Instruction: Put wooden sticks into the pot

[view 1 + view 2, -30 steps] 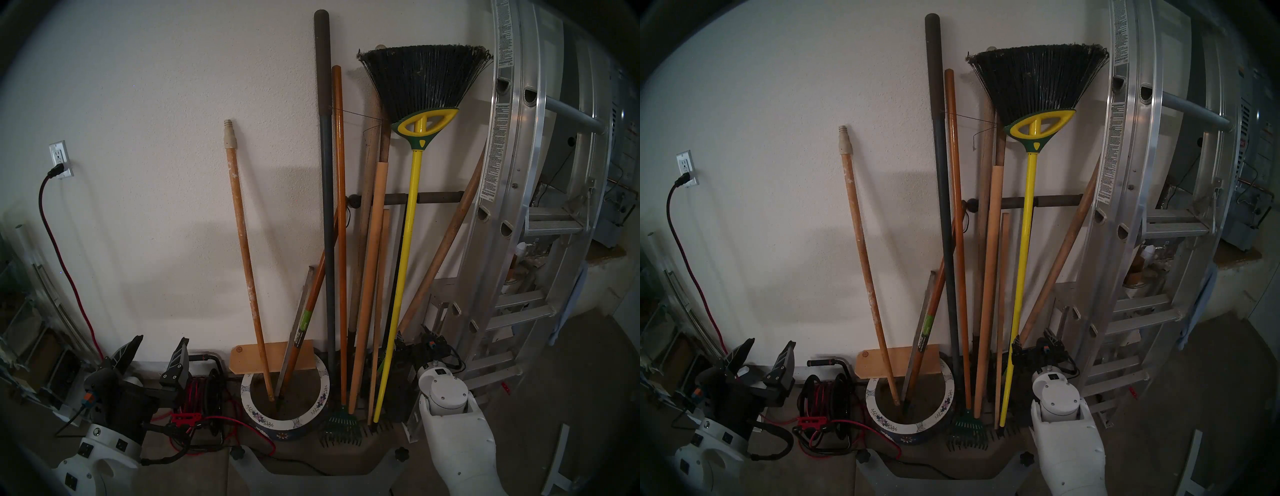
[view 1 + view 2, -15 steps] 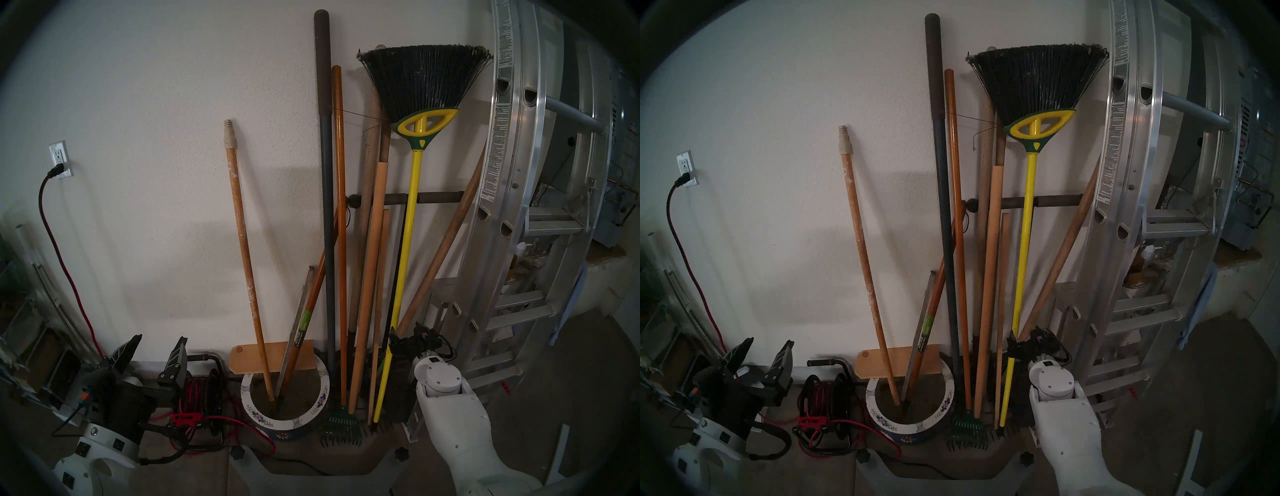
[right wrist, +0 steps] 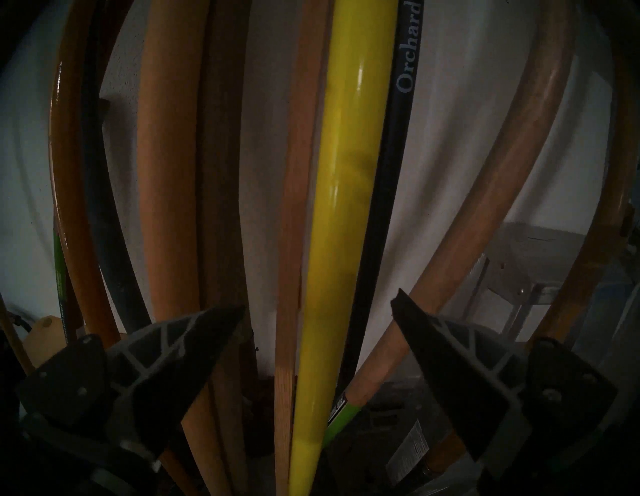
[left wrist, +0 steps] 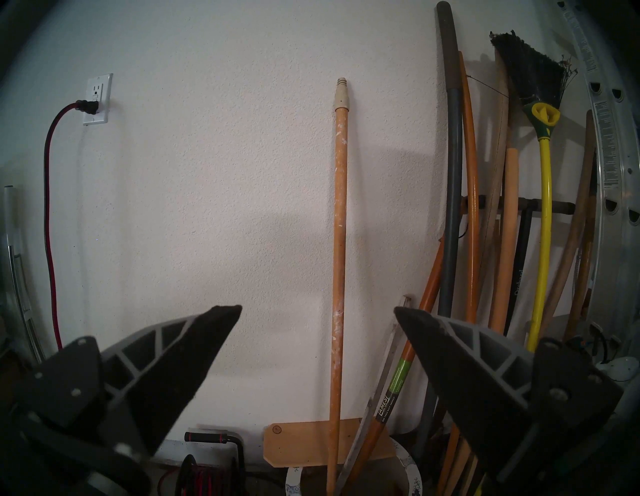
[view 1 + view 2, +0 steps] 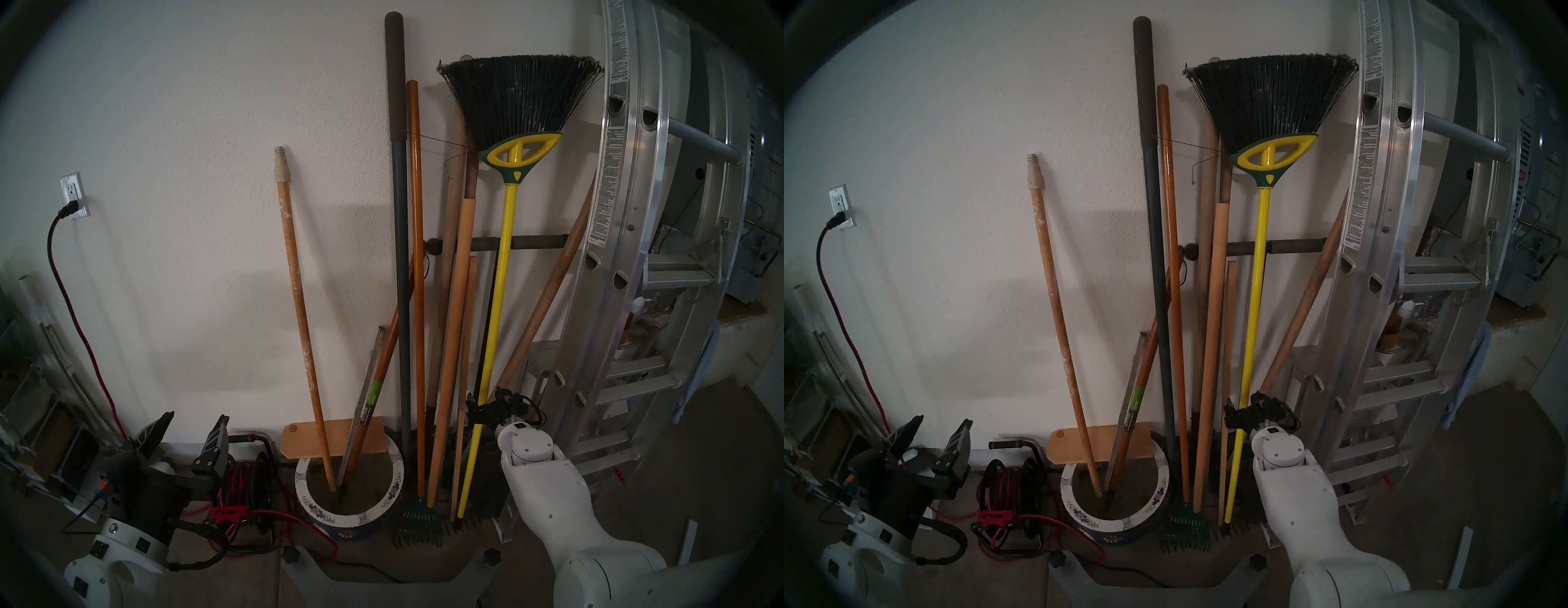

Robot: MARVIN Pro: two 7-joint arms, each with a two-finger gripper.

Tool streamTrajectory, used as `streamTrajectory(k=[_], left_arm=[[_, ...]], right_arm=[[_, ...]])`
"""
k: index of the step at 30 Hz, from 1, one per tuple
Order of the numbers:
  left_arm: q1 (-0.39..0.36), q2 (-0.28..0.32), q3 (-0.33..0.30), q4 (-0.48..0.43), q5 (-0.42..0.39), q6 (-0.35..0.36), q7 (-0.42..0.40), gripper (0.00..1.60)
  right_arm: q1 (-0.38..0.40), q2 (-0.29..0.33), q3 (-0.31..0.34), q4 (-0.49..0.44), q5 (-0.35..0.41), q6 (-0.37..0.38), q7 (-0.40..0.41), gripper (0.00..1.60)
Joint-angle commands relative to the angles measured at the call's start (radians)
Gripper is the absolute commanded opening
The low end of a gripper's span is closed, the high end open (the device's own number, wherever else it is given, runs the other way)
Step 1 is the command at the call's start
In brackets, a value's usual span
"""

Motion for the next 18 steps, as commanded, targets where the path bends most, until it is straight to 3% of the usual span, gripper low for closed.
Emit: streamTrajectory(k=[1,3,4,18], left_arm=[[0.008,-0.025,-0.011,-0.009,-0.005,0.006,-0.025,1.6],[0.008,-0.03,-0.014,-0.009,-0.007,0.009,-0.032,1.6],[0.008,-0.033,-0.015,-0.009,-0.008,0.01,-0.036,1.6],[0.008,-0.1,-0.049,-0.009,-0.026,0.041,-0.129,1.6]], right_arm=[[0.115,-0.004,-0.005,0.095,-0.005,-0.017,-0.009,1.6],[0.129,-0.004,-0.002,0.12,-0.005,-0.027,-0.013,1.6],[0.136,-0.003,-0.003,0.132,-0.009,-0.032,-0.016,0.0],[0.147,-0.012,-0.01,0.261,-0.035,-0.206,-0.059,0.0]])
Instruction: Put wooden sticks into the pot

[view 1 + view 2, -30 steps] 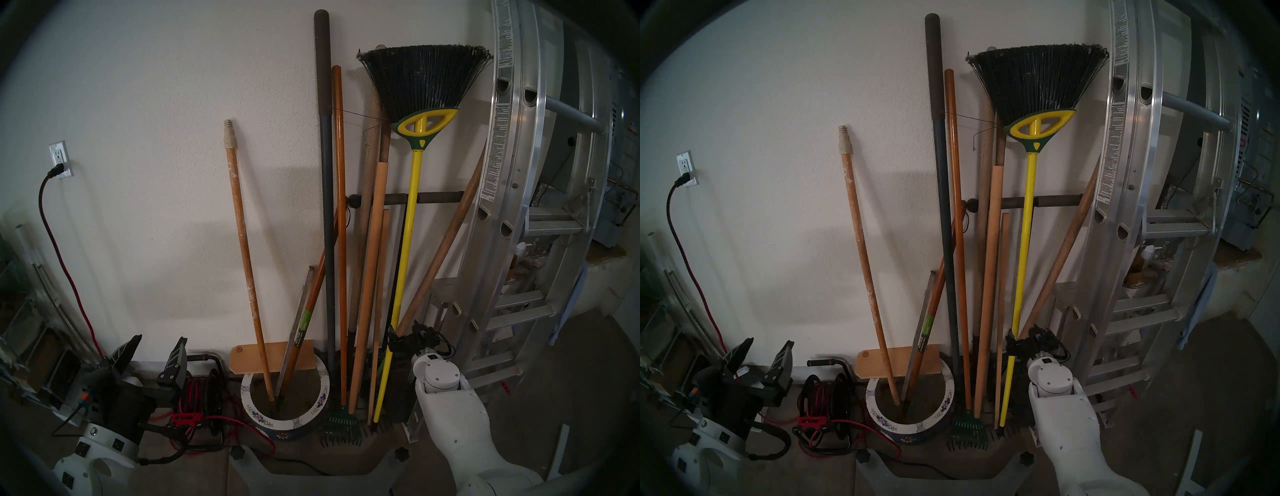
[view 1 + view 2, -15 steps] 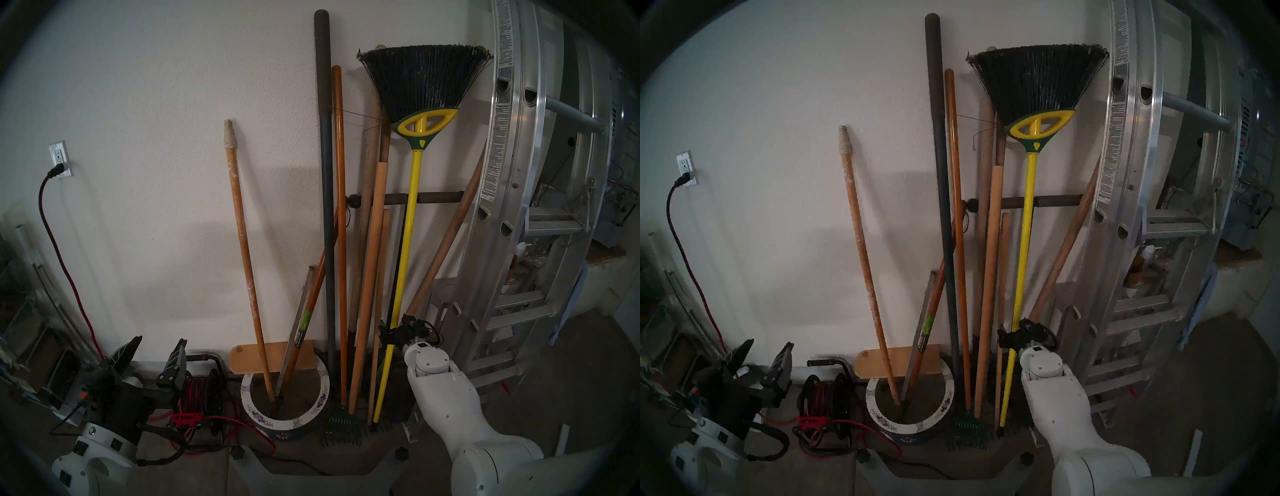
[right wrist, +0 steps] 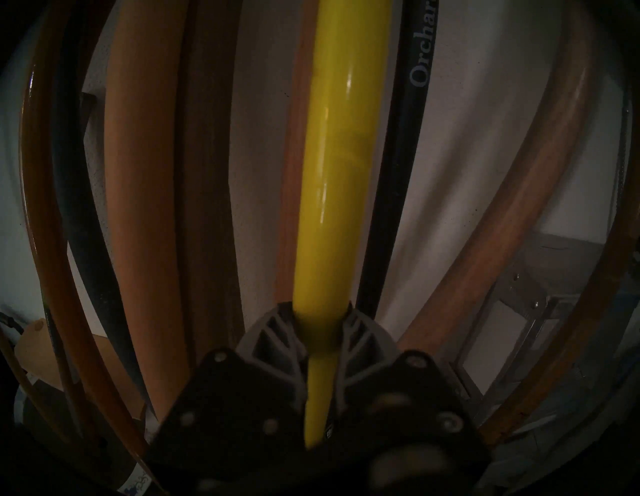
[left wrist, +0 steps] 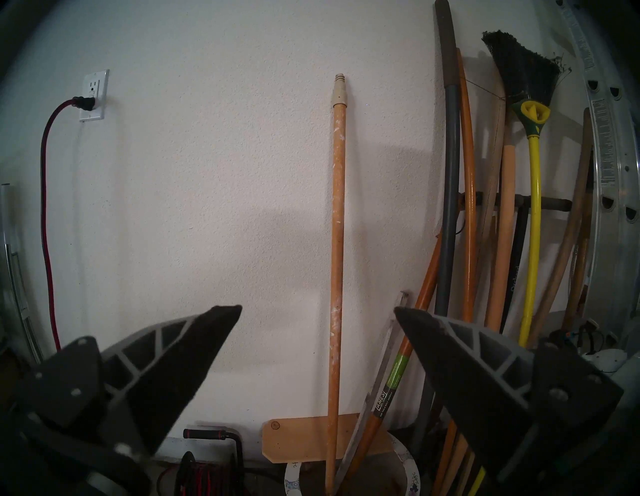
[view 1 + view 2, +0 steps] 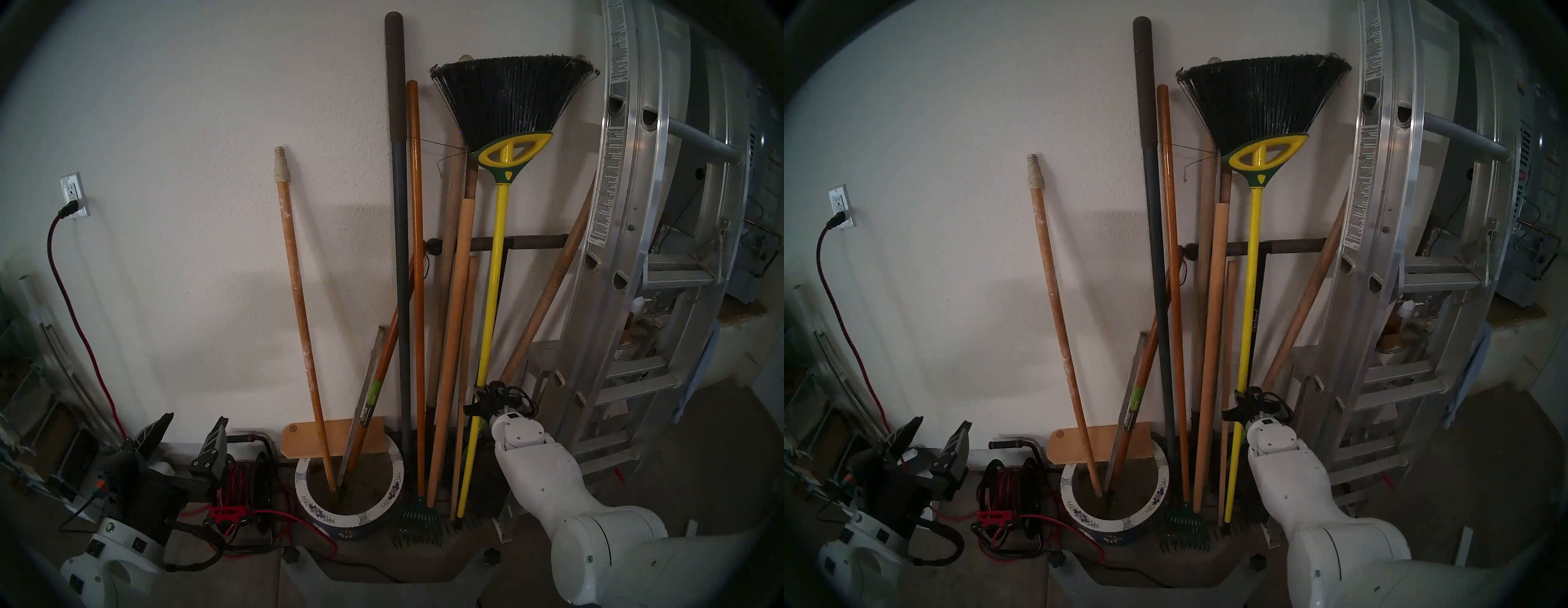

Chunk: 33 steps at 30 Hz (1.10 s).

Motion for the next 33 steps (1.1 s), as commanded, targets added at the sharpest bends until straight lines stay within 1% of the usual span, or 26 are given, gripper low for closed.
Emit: streamTrajectory(k=[1,2,3,6,7,10,15,19,22,23,24,25,27,28,29,31,33], left_arm=[[0.008,-0.049,-0.019,-0.008,-0.007,0.011,-0.053,1.6],[0.008,-0.057,-0.023,-0.008,-0.009,0.014,-0.064,1.6],[0.008,-0.057,-0.023,-0.008,-0.009,0.014,-0.064,1.6],[0.008,-0.086,-0.038,-0.008,-0.016,0.027,-0.106,1.6],[0.008,-0.086,-0.038,-0.008,-0.016,0.027,-0.106,1.6],[0.008,-0.102,-0.047,-0.008,-0.021,0.035,-0.131,1.6],[0.008,-0.125,-0.061,-0.008,-0.028,0.047,-0.166,1.6],[0.008,-0.136,-0.069,-0.008,-0.033,0.054,-0.185,1.6],[0.008,-0.14,-0.072,-0.008,-0.035,0.057,-0.191,1.6],[0.008,-0.143,-0.074,-0.008,-0.036,0.059,-0.196,1.6],[0.008,-0.148,-0.077,-0.008,-0.037,0.062,-0.203,1.6],[0.008,-0.148,-0.077,-0.008,-0.037,0.062,-0.203,1.6],[0.008,-0.153,-0.08,-0.008,-0.039,0.065,-0.212,1.6],[0.008,-0.155,-0.081,-0.008,-0.04,0.067,-0.215,1.6],[0.008,-0.157,-0.083,-0.008,-0.041,0.068,-0.218,1.6],[0.008,-0.161,-0.086,-0.008,-0.042,0.071,-0.225,1.6],[0.008,-0.166,-0.089,-0.008,-0.044,0.074,-0.233,1.6]], right_arm=[[0.011,-0.011,-0.007,0.032,-0.006,-0.096,-0.023,0.0],[0.006,-0.013,-0.006,0.034,-0.007,-0.113,-0.027,0.0],[0.006,-0.013,-0.006,0.034,-0.007,-0.113,-0.027,0.0],[-0.019,-0.022,0.003,0.03,-0.003,-0.174,-0.05,0.0],[-0.019,-0.022,0.003,0.03,-0.003,-0.174,-0.05,0.0],[-0.042,-0.03,0.009,0.01,0.002,-0.211,-0.064,0.0],[-0.088,-0.045,0.017,-0.051,0.011,-0.267,-0.081,0.0],[-0.115,-0.05,0.017,-0.109,0.013,-0.294,-0.085,0.0],[-0.116,-0.051,0.019,-0.116,0.015,-0.31,-0.091,0.0],[-0.133,-0.052,0.021,-0.146,0.016,-0.31,-0.094,0.0],[-0.136,-0.053,0.021,-0.147,0.017,-0.326,-0.097,0.0],[-0.136,-0.053,0.021,-0.147,0.017,-0.326,-0.097,0.0],[-0.159,-0.056,0.024,-0.183,0.019,-0.335,-0.103,0.0],[-0.15,-0.055,0.024,-0.164,0.019,-0.348,-0.105,0.0],[-0.165,-0.057,0.025,-0.192,0.019,-0.351,-0.109,0.0],[-0.17,-0.058,0.027,-0.197,0.021,-0.368,-0.115,0.0],[-0.189,-0.059,0.028,-0.229,0.02,-0.378,-0.12,0.0]])
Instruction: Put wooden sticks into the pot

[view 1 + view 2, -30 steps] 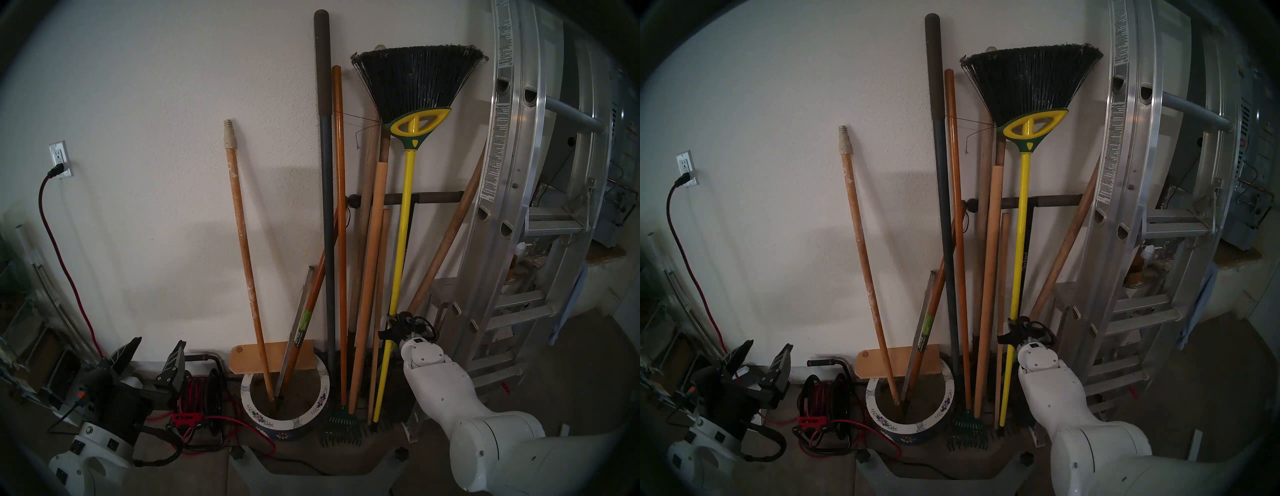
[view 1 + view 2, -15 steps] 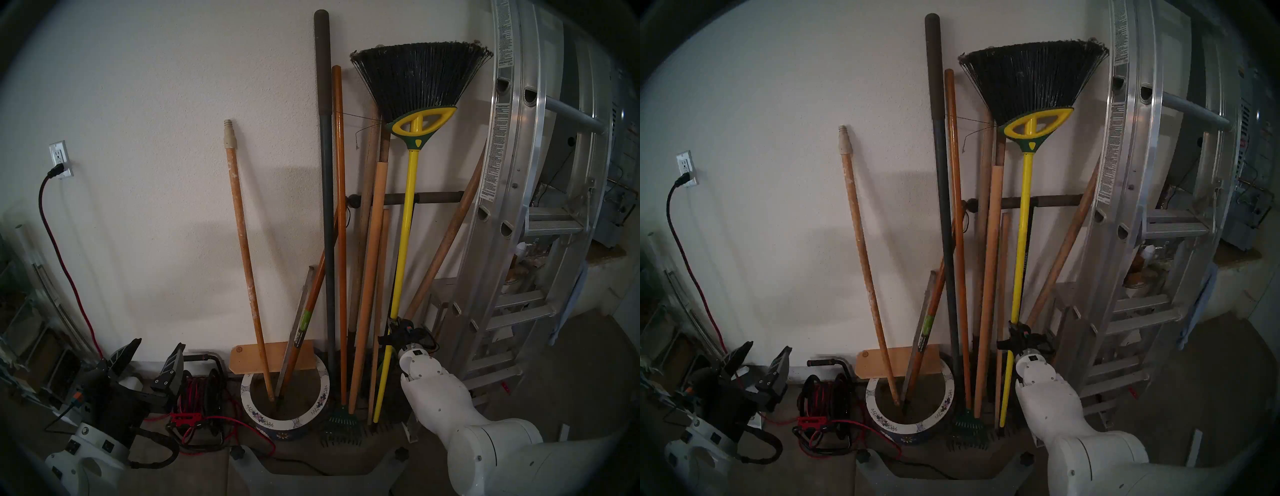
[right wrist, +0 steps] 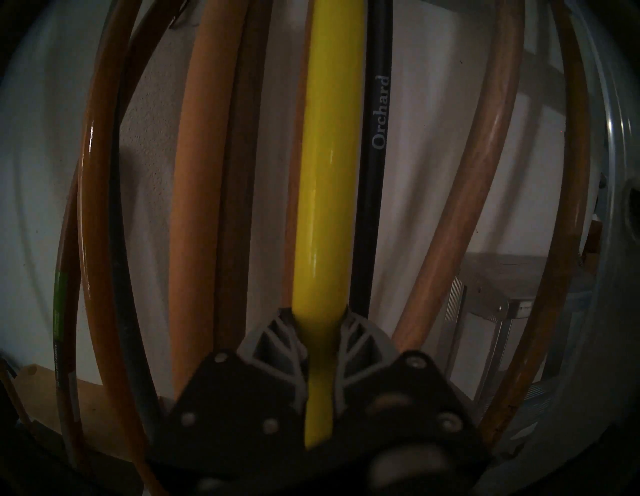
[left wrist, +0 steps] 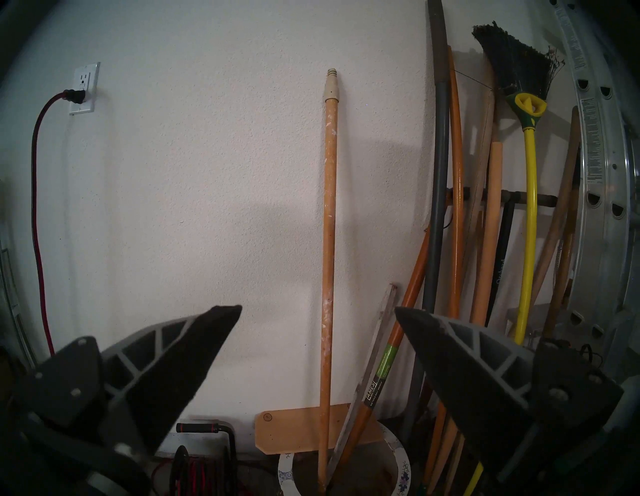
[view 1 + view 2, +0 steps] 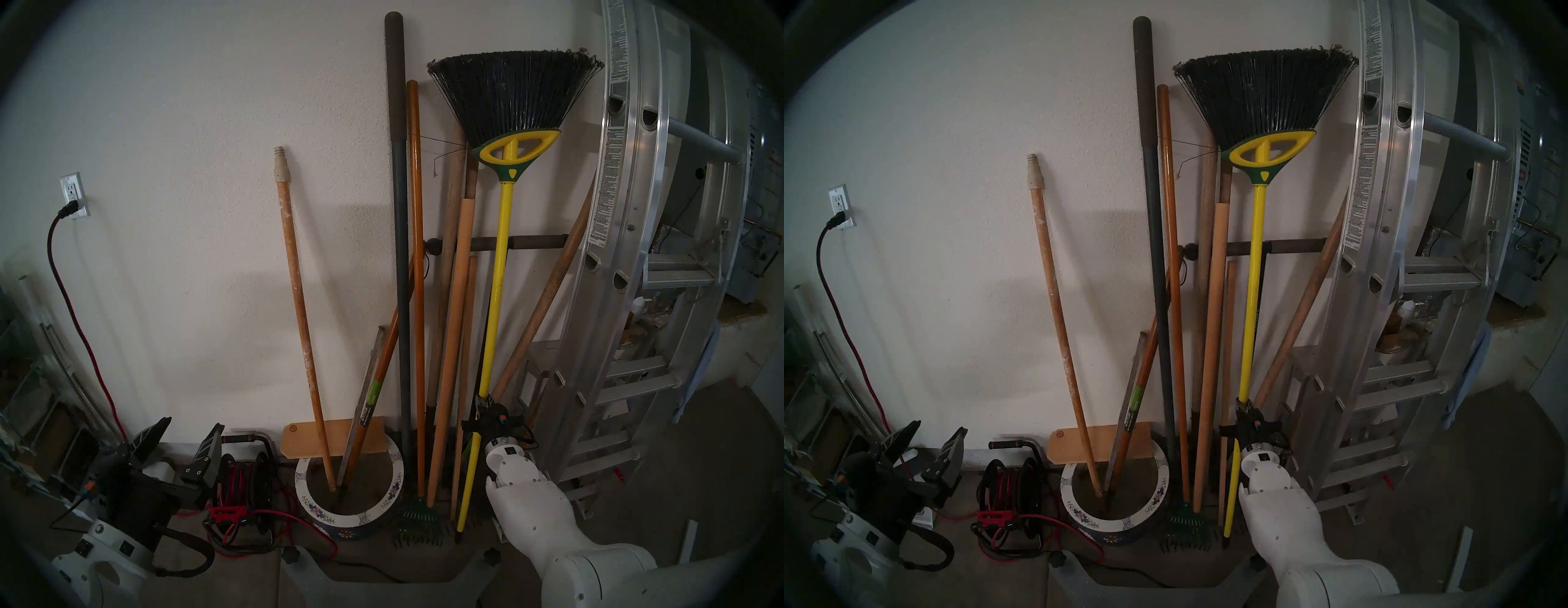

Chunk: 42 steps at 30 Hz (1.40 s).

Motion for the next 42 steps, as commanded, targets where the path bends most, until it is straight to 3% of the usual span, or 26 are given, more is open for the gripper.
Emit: streamTrajectory(k=[1,3,12,13,14,42], left_arm=[[0.007,-0.027,-0.011,-0.008,-0.006,0.004,-0.027,1.6],[0.007,-0.027,-0.012,-0.008,-0.007,0.005,-0.027,1.6],[0.007,-0.042,-0.022,-0.008,-0.013,0.016,-0.052,1.6],[0.007,-0.045,-0.024,-0.008,-0.013,0.018,-0.056,1.6],[0.007,-0.046,-0.025,-0.008,-0.014,0.019,-0.059,1.6],[0.007,-0.089,-0.051,-0.008,-0.029,0.05,-0.127,1.6]], right_arm=[[-0.022,-0.01,-0.001,-0.131,-0.001,-0.089,-0.019,0.0],[-0.008,-0.009,-0.001,-0.111,-0.001,-0.103,-0.022,0.0],[-0.029,-0.016,-0.002,-0.182,-0.004,-0.159,-0.043,0.0],[-0.055,-0.019,-0.003,-0.238,-0.006,-0.155,-0.045,0.0],[-0.041,-0.019,-0.004,-0.21,-0.007,-0.17,-0.048,0.0],[-0.173,-0.085,-0.04,-0.487,-0.039,-0.289,-0.11,0.0]])
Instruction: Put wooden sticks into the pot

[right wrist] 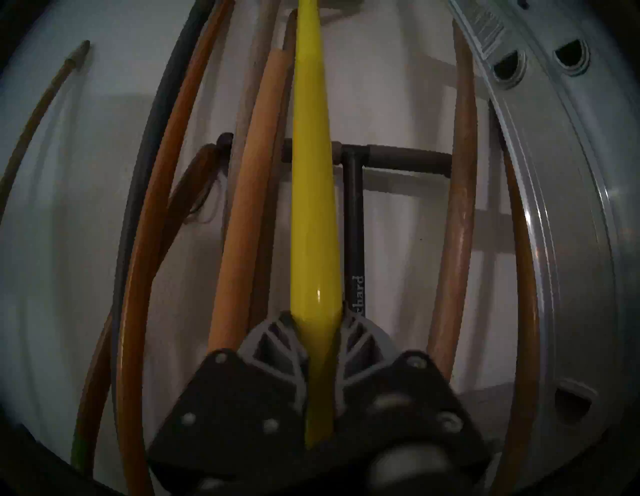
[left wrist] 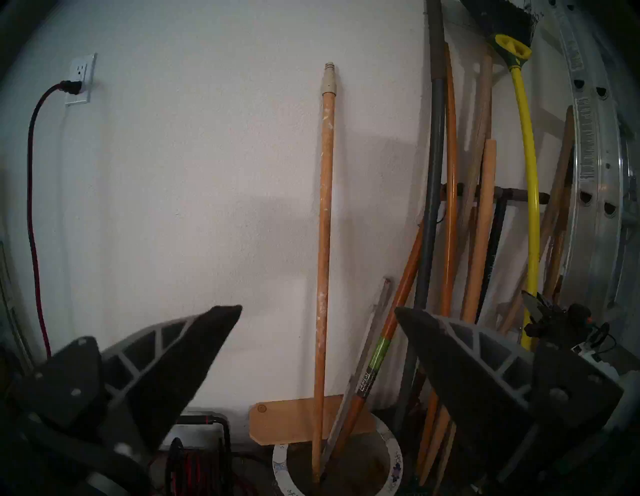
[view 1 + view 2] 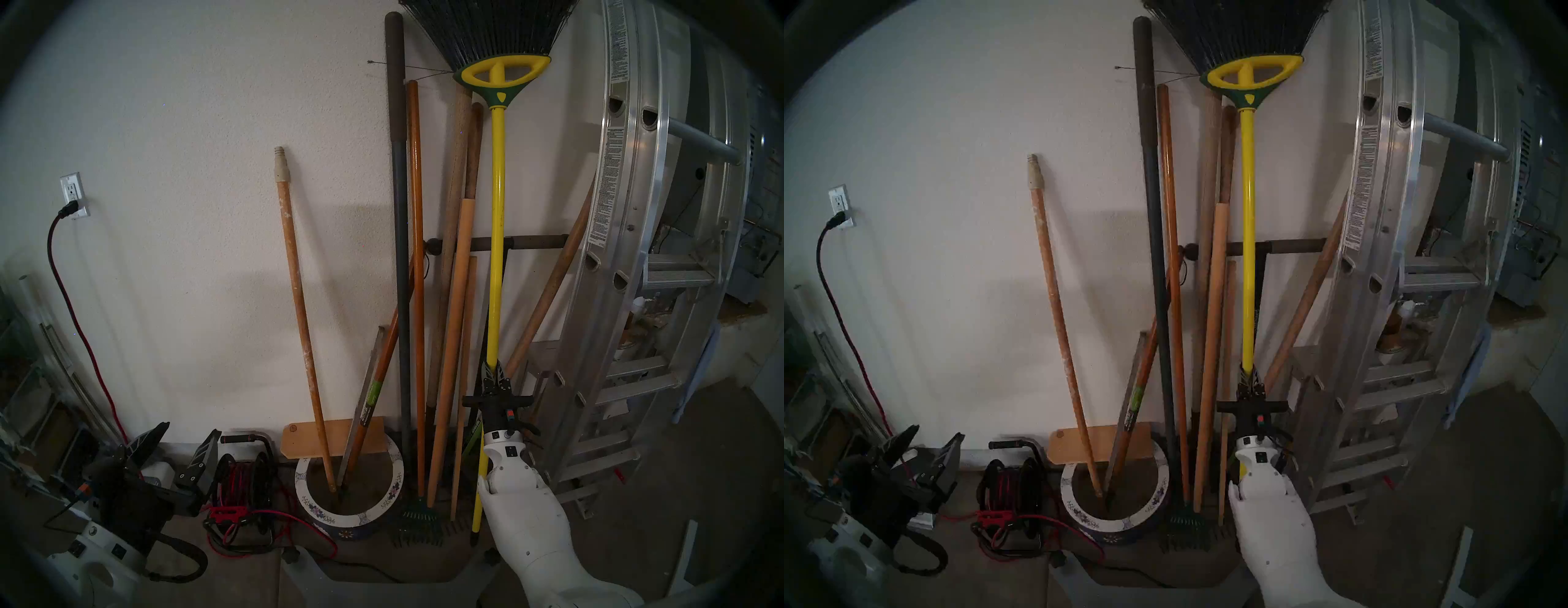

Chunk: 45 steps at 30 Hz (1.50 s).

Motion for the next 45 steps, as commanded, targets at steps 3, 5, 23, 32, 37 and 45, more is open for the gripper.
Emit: streamTrajectory(k=[3,5,23,32,37,45], left_arm=[[0.007,-0.017,-0.006,-0.008,-0.003,0.003,-0.016,1.6],[0.007,-0.02,-0.008,-0.008,-0.004,0.005,-0.021,1.6],[0.007,-0.043,-0.022,-0.008,-0.011,0.021,-0.056,1.6],[0.007,-0.056,-0.03,-0.008,-0.015,0.028,-0.076,1.6],[0.007,-0.066,-0.036,-0.008,-0.017,0.03,-0.091,1.6],[0.007,-0.077,-0.042,-0.008,-0.021,0.031,-0.107,1.6]], right_arm=[[-0.014,-0.017,-0.026,-0.131,-0.007,-0.078,-0.02,0.0],[-0.03,-0.015,-0.032,-0.157,-0.008,-0.082,-0.025,0.0],[-0.155,0.001,-0.094,-0.29,-0.015,-0.134,-0.079,0.0],[-0.219,0.007,-0.114,-0.369,-0.021,-0.154,-0.112,0.0],[-0.269,0.012,-0.124,-0.441,-0.028,-0.154,-0.129,0.0],[-0.291,0.022,-0.161,-0.483,-0.044,-0.152,-0.131,0.0]])
